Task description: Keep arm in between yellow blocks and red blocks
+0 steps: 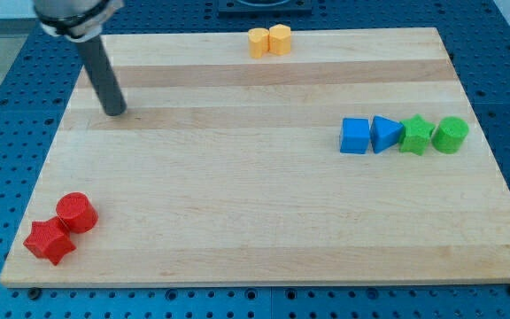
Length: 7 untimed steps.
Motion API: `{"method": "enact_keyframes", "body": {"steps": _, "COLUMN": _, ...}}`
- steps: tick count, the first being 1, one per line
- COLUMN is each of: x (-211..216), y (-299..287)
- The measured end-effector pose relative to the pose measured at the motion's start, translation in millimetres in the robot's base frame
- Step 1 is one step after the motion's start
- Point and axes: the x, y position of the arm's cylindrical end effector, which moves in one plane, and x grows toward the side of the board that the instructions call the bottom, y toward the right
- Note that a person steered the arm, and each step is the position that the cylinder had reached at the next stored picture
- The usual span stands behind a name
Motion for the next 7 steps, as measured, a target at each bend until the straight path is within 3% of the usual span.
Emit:
{"method": "enact_keyframes", "body": {"steps": 2, "x": 14, "y": -64}}
{"method": "enact_keyframes", "body": {"steps": 3, "x": 20, "y": -65}}
{"method": "enact_keyframes", "body": {"steps": 5, "x": 76, "y": -65}}
{"method": "enact_keyframes", "body": {"steps": 6, "x": 83, "y": -65}}
{"method": "enact_keyframes", "body": {"steps": 7, "x": 51, "y": -48}}
